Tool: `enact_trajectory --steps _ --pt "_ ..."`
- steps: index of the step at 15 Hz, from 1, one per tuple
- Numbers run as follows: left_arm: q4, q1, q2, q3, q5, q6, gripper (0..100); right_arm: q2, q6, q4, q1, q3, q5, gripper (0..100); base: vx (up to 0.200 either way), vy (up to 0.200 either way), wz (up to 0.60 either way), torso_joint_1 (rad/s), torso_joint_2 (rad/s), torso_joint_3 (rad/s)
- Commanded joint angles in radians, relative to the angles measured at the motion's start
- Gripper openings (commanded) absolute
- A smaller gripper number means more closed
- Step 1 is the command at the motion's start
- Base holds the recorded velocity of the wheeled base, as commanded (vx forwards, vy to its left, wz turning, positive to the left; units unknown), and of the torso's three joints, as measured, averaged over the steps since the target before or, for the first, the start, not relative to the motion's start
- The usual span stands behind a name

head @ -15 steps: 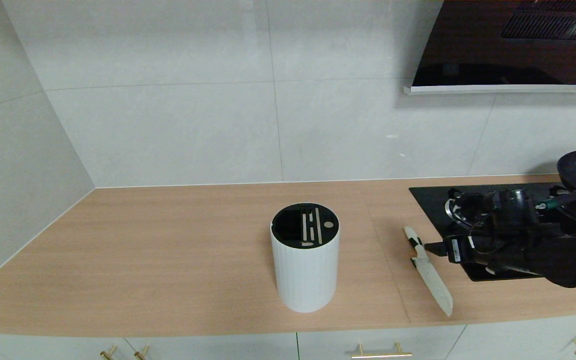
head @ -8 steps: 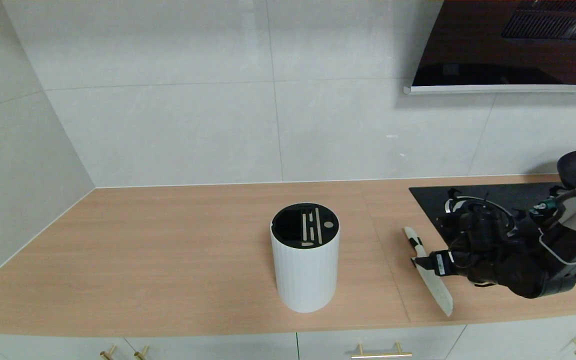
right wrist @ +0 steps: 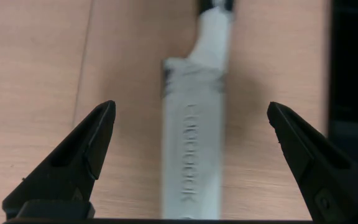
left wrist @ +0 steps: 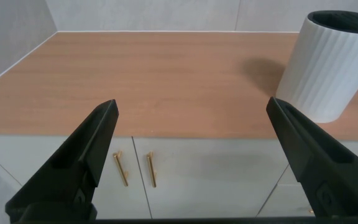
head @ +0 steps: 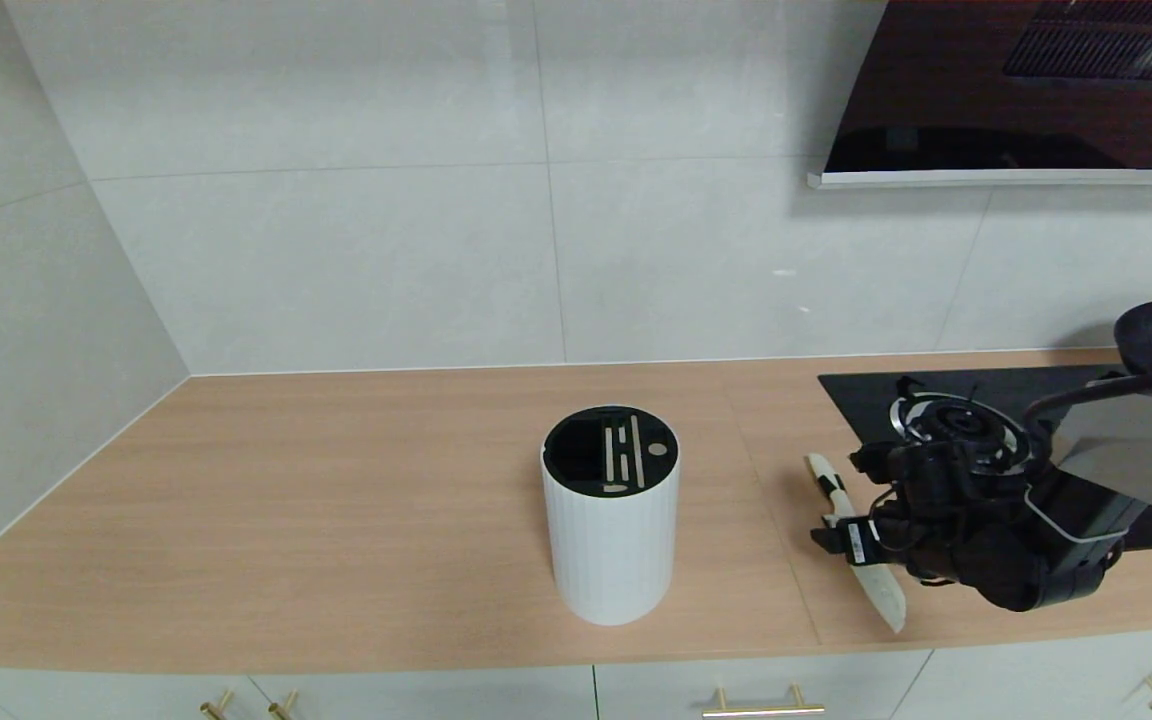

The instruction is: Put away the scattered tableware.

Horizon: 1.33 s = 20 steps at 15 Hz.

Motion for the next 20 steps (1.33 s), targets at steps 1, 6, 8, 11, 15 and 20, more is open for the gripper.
enact_trajectory --steps 1,6,8,11,15,20 --pt "0.0 0.0 0.0 0.0 0.0 0.001 100 0.029 0.001 -0.001 0.003 -0.017 -0.001 100 0.0 0.0 0.0 0.0 0.0 0.0" --pt "0.0 0.0 0.0 0.0 0.0 0.0 100 0.055 0.035 -0.002 0.002 -0.047 -0.039 100 0.0 0.0 0.0 0.0 0.0 0.0" --pt "0.0 0.0 0.0 0.0 0.0 0.0 100 0.061 0.041 -0.002 0.002 -0.049 -0.036 100 0.0 0.0 0.0 0.0 0.0 0.0" --pt "0.0 0.0 0.0 0.0 0.0 0.0 100 0.066 0.059 -0.004 0.002 -0.063 -0.035 100 0.0 0.0 0.0 0.0 0.0 0.0" --pt "-0.002 0.0 0.0 0.0 0.0 0.0 100 0.075 0.066 -0.004 0.002 -0.072 -0.036 100 0.0 0.0 0.0 0.0 0.0 0.0" --pt "0.0 0.0 0.0 0.0 0.0 0.0 100 0.087 0.066 -0.004 -0.003 -0.075 -0.038 100 0.0 0.0 0.0 0.0 0.0 0.0"
